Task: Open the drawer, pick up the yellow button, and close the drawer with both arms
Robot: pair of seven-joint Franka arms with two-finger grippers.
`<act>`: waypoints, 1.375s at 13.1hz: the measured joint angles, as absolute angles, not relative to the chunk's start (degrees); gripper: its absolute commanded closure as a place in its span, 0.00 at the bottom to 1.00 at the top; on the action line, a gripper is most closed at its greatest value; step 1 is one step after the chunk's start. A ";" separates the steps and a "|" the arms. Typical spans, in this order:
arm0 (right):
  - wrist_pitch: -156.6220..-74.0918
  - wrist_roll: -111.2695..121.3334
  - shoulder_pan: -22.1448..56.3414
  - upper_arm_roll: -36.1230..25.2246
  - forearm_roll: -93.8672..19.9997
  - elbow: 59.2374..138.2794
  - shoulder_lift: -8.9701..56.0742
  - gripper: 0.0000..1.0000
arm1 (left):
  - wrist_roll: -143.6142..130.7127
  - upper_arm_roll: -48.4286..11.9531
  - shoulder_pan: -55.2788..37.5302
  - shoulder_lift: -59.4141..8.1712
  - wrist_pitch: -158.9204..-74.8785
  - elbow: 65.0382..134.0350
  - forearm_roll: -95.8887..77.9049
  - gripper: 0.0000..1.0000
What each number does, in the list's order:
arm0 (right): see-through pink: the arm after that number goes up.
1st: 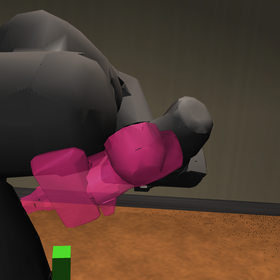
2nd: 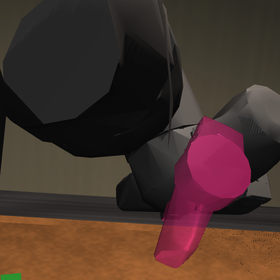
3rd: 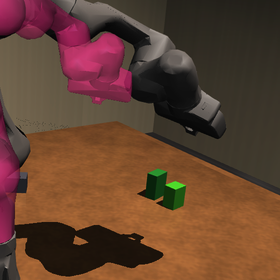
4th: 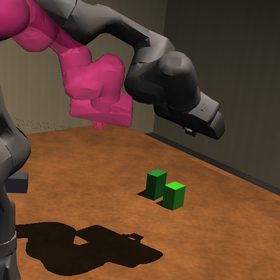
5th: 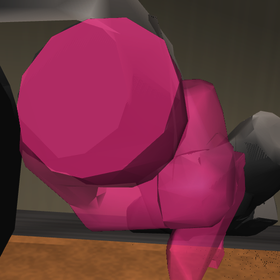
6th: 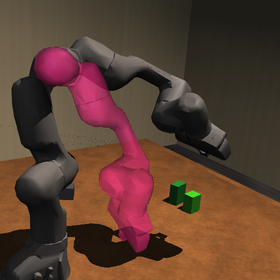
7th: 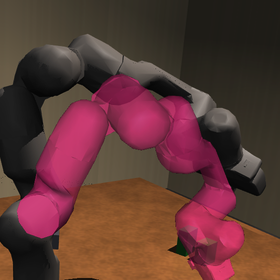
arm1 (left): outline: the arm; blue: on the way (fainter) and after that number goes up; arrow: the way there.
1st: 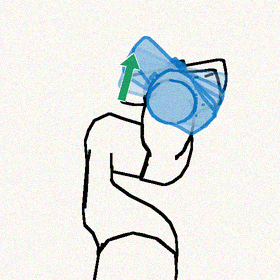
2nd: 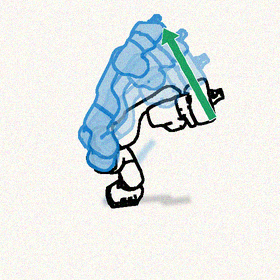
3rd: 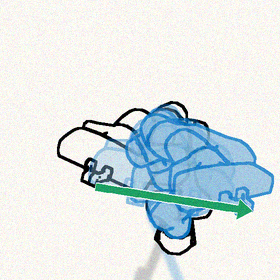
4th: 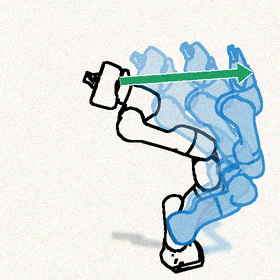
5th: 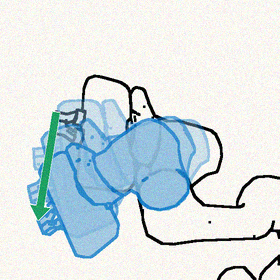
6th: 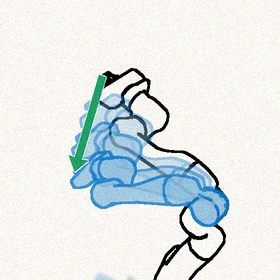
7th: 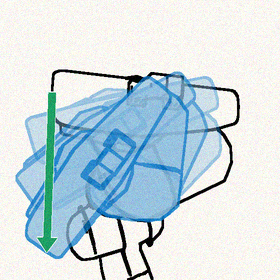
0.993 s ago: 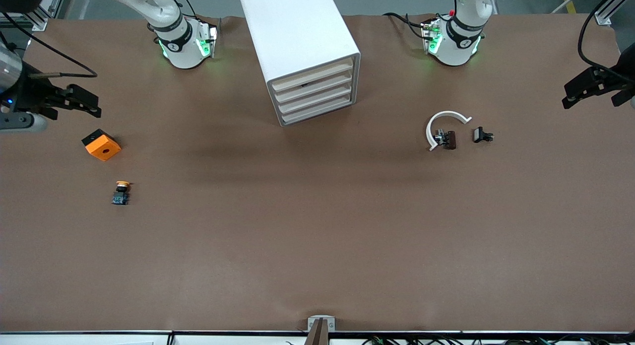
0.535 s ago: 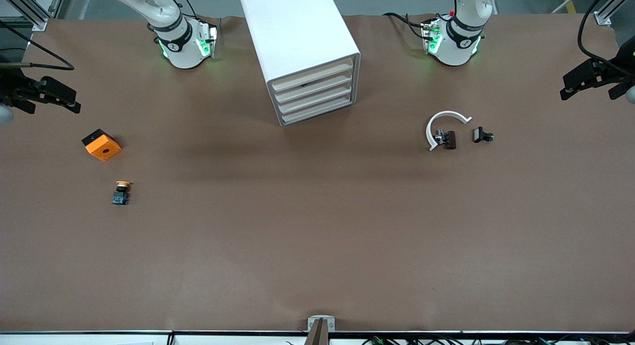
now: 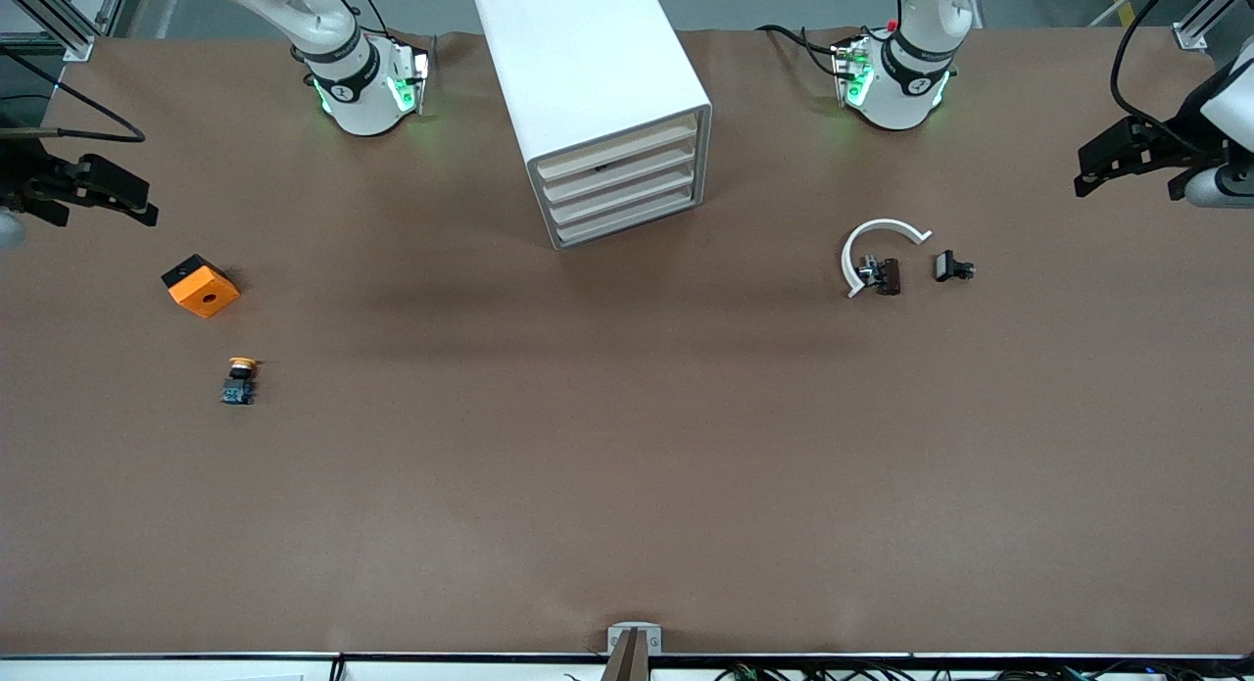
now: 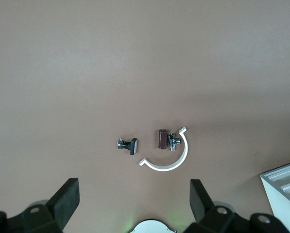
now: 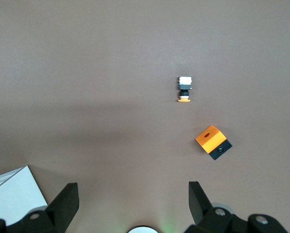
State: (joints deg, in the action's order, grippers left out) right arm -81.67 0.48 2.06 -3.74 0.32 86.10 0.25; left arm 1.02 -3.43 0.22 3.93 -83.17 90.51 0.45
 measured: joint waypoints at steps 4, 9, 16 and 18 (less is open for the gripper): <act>-81.74 0.52 -4.31 1.90 0.31 86.09 0.29 0.00 | 0.22 -5.14 0.24 4.42 -83.74 91.83 0.43 0.00; -81.82 0.51 -3.97 3.35 0.31 86.09 0.34 0.00 | 0.21 -5.94 1.60 4.66 -84.67 92.17 0.33 0.00; -81.82 0.45 -0.51 0.32 0.33 86.08 0.46 0.00 | 0.21 -7.34 3.75 4.85 -85.00 92.16 -0.37 0.00; -81.83 0.45 -0.50 -0.38 0.33 86.08 0.47 0.00 | 0.21 -7.34 3.80 4.93 -85.28 91.95 -0.37 0.00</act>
State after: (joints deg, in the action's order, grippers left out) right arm -81.83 0.45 -0.50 -0.38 0.33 86.08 0.47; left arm 0.21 -7.34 3.80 4.93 -85.28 91.95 -0.37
